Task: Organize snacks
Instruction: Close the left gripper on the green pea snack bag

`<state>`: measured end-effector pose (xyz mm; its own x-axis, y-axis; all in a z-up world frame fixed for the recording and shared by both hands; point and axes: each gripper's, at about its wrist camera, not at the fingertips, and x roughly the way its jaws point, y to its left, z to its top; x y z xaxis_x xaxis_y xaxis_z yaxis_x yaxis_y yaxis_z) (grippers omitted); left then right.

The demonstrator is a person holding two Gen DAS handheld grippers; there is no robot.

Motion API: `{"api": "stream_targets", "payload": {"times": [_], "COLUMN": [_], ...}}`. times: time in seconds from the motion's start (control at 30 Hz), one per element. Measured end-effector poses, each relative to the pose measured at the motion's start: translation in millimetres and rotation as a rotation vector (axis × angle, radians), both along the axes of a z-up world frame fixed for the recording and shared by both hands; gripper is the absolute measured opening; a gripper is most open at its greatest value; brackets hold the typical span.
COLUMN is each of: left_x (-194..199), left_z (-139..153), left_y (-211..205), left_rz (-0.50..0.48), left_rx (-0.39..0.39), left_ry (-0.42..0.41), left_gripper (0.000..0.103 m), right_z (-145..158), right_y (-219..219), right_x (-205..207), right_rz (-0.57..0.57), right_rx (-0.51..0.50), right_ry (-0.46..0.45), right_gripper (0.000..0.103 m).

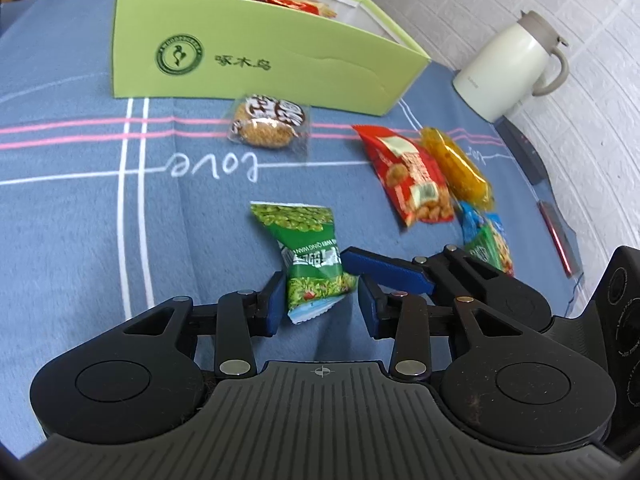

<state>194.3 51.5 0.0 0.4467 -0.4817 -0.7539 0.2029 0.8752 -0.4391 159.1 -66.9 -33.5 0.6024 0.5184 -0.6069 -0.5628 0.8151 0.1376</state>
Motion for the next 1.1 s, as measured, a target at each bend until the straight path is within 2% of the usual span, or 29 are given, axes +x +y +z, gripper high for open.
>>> {"api": "stream_targets", "payload": {"times": [0.07, 0.2, 0.33, 0.7, 0.83, 1.1], "left_x": [-8, -15, 4, 30, 27, 23], "left_z": [2, 15, 17, 3, 2, 2], "left_y": [-1, 3, 10, -4, -4, 0], "left_rz": [-0.008, 0.039, 0.090, 0.071, 0.063, 0.069], "left_rx": [-0.002, 0.029, -0.025, 0.011, 0.013, -0.003], "left_ry": [-0.003, -0.069, -0.047, 0.034, 0.019, 0.014], "left_gripper": [0.020, 0.040, 0.040, 0.035, 0.035, 0.034], "right_z": [2, 8, 8, -4, -7, -2], "right_y": [-6, -21, -23, -9, -4, -2], "right_x": [-8, -19, -11, 8, 11, 7], "right_rz": [-0.014, -0.081, -0.119, -0.132, -0.109, -0.118], "right_rx": [-0.009, 0.024, 0.062, 0.025, 0.017, 0.002], "right_ry": [-0.008, -0.030, -0.031, -0.003, -0.004, -0.028], "right_gripper": [0.093, 0.093, 0.093, 0.092, 0.084, 0.085]}}
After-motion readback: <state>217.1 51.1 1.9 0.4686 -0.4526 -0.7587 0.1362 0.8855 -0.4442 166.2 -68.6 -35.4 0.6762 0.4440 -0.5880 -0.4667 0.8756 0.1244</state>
